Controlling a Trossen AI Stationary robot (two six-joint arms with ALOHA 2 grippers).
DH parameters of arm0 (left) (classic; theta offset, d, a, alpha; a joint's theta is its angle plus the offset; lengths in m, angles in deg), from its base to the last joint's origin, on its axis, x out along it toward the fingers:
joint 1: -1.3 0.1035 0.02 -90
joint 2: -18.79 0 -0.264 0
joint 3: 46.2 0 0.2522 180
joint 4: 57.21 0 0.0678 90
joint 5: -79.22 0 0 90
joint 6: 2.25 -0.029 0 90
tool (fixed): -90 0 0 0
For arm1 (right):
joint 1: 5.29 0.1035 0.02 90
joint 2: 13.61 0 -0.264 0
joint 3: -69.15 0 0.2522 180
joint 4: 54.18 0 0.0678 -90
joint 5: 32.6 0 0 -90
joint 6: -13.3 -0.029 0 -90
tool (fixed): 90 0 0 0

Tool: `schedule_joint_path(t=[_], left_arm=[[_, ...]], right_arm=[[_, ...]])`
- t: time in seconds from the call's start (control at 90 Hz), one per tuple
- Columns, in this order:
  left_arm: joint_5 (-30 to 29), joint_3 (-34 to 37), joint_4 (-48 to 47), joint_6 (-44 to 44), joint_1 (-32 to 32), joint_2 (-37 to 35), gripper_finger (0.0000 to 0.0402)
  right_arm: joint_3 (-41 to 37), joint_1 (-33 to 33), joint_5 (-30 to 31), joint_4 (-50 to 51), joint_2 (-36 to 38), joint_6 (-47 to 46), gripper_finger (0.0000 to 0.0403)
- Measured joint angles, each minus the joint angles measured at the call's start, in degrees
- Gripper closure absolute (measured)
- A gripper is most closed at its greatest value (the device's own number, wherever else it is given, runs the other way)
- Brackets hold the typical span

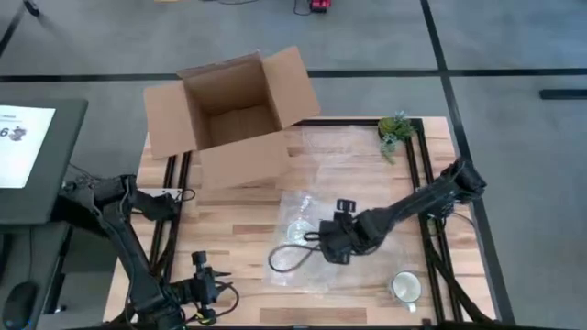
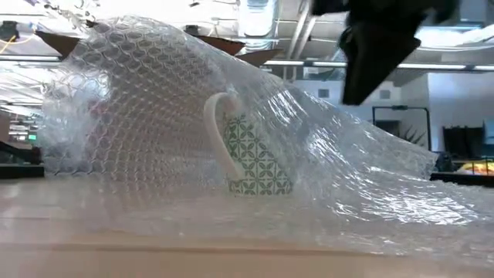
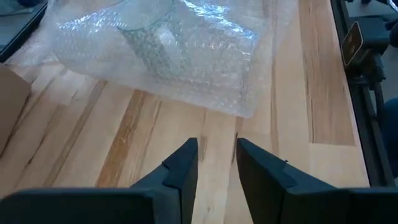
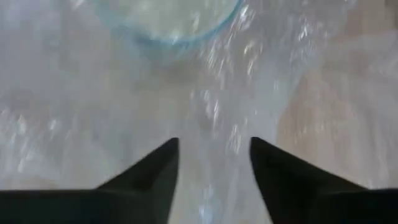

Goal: Wrap mug
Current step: Wrap the green patterned mug with the bubble wrap

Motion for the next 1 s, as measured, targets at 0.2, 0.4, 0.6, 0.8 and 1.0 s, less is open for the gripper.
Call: schedule_joint_path(t=[0.2,0.4,0.6,0.8,1.0], left_arm=[[-0.1,0.0,0.0,0.0,0.0,0.0,0.0311],[0.0,0.0,0.0,0.0,0.0,0.0,0.0311],[0.0,0.0,0.0,0.0,0.0,0.0,0.0311],[0.0,0.0,0.0,0.0,0.0,0.0,0.0311],[0.0,0.0,0.0,0.0,0.0,0.0,0.0311]], right_arm=[[0.0,-4.0,-3.9,-2.7,-5.6,4.8,0.0157],[0.0,-3.8,-5.3,-3.5,-8.5,6.4,0.0306],[0.9,-2.1,-5.3,0.2,-7.0,5.4,0.039],[4.8,0.3,-6.2,11.3,-3.4,4.4,0.04],[6.0,-0.2,-15.3,18.0,0.2,8.1,0.0402]])
